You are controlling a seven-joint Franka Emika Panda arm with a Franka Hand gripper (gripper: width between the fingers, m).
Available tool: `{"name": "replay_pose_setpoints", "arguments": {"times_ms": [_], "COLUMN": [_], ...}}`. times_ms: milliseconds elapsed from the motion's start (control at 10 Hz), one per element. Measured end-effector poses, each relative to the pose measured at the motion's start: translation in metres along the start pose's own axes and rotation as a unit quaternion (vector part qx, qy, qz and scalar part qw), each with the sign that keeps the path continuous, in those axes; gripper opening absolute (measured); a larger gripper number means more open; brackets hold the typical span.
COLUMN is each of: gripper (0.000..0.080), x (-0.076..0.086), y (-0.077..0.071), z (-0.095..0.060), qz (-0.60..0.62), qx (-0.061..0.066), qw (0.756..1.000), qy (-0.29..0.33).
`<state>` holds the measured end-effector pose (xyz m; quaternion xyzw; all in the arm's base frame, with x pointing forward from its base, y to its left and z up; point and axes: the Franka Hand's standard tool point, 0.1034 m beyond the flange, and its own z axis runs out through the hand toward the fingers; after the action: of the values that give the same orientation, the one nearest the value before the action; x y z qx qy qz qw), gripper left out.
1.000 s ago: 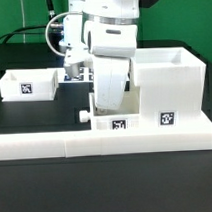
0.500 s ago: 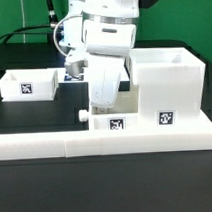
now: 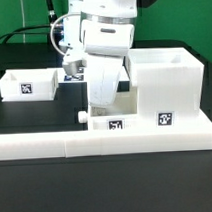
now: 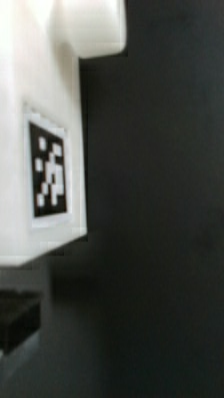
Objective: Assemble drawer
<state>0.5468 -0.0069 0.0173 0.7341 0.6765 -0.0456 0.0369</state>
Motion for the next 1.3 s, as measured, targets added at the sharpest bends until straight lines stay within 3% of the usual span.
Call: {"name": "replay_pose_setpoints", "arguments": {"times_ms": [100,200,400,600,800,1100,1300], "gripper": [0.0525,0.061,0.0641,0.0647,0.0649,0.0649,0.0649], "x": [-0.003,-0.004,-0.012,-0.029,-0.055,-0.061,-0.065], "y": [0.001,0.004,0.009,0.011,0.01,0.01,0.006], "z": [-0.01,-0.02,-0.041,-0.051,-0.045,-0.043,-0.029], "qz": [-0.002,-0.001,0.002,-0.019,-0.053,-0.043,-0.06], "qx": [0.009,0.014,0.024,0.028,0.036,0.037,0.043], "qw": [1.0,1.0,1.0,0.999,0.998,0.998,0.997], "qy": [-0.005,-0.009,-0.018,-0.021,-0.019,-0.016,0.01]}}
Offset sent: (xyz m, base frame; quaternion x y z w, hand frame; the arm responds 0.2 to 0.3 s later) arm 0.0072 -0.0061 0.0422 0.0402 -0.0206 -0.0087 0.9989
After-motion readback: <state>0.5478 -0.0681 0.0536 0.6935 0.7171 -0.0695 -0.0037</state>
